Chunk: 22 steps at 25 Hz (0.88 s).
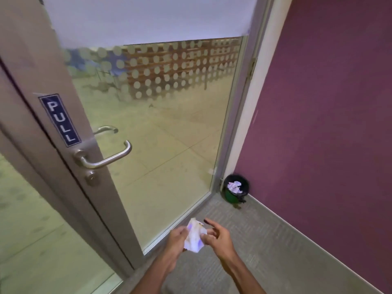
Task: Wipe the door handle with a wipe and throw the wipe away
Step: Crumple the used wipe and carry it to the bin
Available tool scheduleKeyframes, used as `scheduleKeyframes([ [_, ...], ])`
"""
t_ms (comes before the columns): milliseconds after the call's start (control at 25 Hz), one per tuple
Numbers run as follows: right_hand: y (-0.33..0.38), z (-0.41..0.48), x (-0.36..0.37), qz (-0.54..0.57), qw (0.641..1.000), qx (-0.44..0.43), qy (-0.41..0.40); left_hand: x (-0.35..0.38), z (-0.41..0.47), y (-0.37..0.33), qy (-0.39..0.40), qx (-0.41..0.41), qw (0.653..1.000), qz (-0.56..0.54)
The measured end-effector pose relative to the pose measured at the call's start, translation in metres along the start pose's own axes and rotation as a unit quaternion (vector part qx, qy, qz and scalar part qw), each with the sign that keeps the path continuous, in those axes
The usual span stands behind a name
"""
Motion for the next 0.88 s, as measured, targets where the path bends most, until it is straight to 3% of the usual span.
scheduleKeyframes([
  [160, -0.011, 0.026, -0.077, 0.073, 0.996, 0.030, -0.038, 0.078, 0.023, -0.015, -0.019, 0.044, 0.997, 0.055],
  [280, -0.013, 0.039, -0.126, 0.122, 0.990, 0.043, -0.064, 0.133, 0.039, -0.020, 0.044, 0.057, 0.990, 0.122],
  [440, -0.011, 0.052, -0.185, 0.105, 0.988, 0.048, -0.105, 0.195, 0.066, -0.017, 0.097, 0.054, 0.965, 0.239],
  [600, 0.001, 0.073, -0.228, -0.055, 0.987, 0.025, -0.151, 0.240, 0.104, -0.025, 0.111, 0.092, 0.941, 0.306],
  [720, 0.021, 0.096, -0.251, -0.221, 0.958, -0.023, -0.179, 0.269, 0.130, -0.035, 0.118, 0.113, 0.936, 0.313],
  [880, 0.039, 0.150, -0.261, -0.321, 0.937, -0.042, -0.129, 0.299, 0.180, -0.055, 0.105, 0.120, 0.939, 0.306],
])
Point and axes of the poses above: each hand's wrist, its own z-axis towards the middle knuckle, its own x-axis out of the palm, y = z × x, the point moved 7 cm from there along z, towards the middle knuckle, and after that the axes turned 2 degrees about -z, right-handed, at the moved point
